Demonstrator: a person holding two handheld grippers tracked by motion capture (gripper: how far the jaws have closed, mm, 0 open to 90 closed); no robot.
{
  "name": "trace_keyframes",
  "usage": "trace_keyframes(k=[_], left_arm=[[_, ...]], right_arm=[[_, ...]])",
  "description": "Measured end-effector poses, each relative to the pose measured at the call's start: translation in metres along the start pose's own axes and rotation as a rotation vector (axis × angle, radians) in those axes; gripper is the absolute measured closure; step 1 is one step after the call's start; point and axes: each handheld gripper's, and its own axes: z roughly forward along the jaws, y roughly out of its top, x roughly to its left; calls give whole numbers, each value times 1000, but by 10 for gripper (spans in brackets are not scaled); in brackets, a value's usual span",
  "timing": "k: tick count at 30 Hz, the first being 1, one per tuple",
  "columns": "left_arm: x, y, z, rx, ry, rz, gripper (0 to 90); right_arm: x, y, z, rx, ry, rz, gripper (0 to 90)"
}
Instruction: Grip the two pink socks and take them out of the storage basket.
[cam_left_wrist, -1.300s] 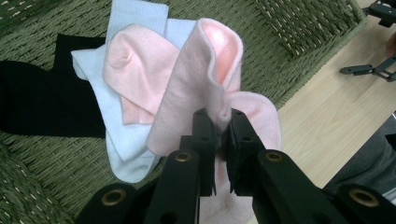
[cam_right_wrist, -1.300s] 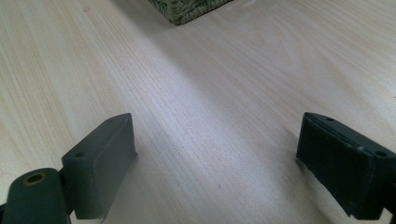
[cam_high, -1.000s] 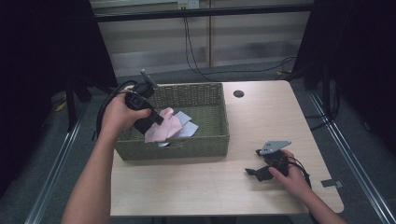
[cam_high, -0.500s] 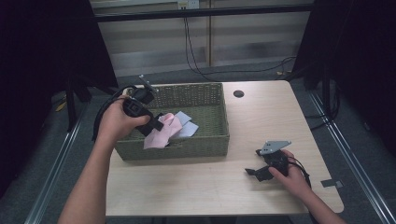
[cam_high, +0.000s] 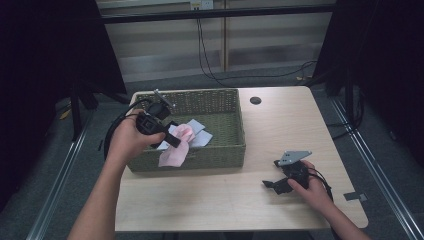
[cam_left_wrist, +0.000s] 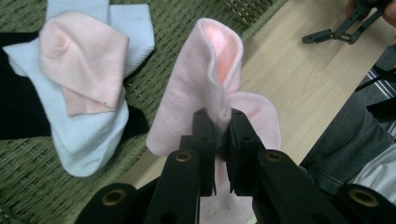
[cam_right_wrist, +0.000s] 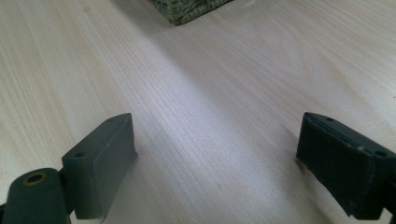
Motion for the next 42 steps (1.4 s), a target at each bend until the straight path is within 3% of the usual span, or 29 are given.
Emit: trace_keyframes(k=[20, 29, 42], left_arm=[[-20, -13, 31, -4, -49, 54, 831], [-29, -20, 55, -16, -80, 73, 828], [-39, -27, 97, 23, -117, 88, 799]], right_arm=[[0, 0, 0, 1, 0, -3, 107], [0, 0, 0, 1, 0, -3, 107], [0, 0, 0, 1, 0, -3, 107]])
